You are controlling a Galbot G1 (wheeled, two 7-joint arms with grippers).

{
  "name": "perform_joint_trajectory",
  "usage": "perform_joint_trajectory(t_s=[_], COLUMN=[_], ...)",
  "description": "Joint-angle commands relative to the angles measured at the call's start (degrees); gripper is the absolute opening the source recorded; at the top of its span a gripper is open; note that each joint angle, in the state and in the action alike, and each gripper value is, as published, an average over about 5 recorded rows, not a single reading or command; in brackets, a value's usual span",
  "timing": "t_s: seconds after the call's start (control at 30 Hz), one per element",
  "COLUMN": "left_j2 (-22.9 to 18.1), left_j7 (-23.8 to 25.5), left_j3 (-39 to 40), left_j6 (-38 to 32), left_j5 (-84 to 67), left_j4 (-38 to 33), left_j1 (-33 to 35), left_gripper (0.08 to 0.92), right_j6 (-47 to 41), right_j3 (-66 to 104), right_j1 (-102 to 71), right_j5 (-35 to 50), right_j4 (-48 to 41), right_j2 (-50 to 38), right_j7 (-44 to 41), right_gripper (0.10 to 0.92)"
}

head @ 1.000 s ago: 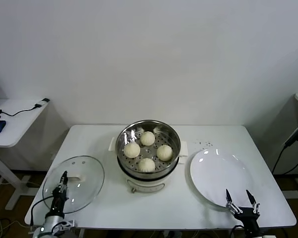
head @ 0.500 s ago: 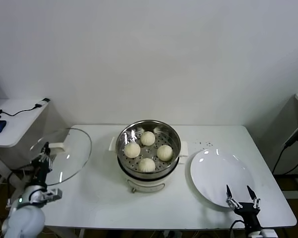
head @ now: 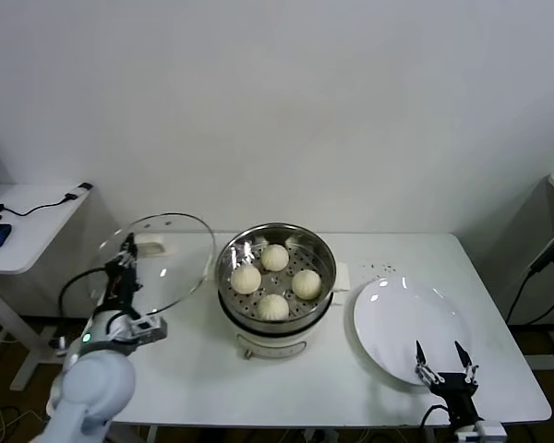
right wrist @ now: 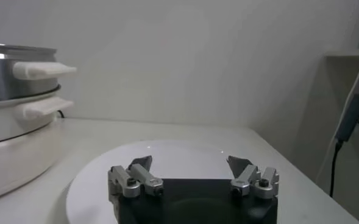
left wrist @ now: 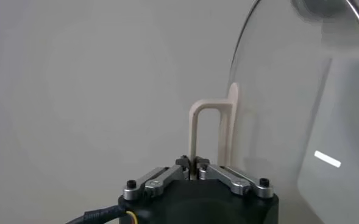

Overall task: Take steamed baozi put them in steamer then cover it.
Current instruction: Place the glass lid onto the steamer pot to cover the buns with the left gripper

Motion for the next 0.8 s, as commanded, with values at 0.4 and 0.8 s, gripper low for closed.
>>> perform_joint_trajectory(t_s=[0.4, 0.8], left_j2=[-21.8, -27.2], left_j7=[4.3, 2.9], left_j3=[27.5, 29.8], left_j6=[9.9, 10.4], left_j5=[22.0, 25.6], left_j4=[8.7, 16.0], left_j1=[-11.7, -12.4], left_gripper=[0.138, 0.138], right_j6=[0.9, 2.0], right_j3=[1.4, 2.8], right_j1=[-0.5, -0.7], right_j5=[0.0, 1.2], right_j4=[-0.3, -1.6], right_j2=[-0.5, -0.9], right_j7=[0.7, 1.0], right_gripper=[0.823, 0.823])
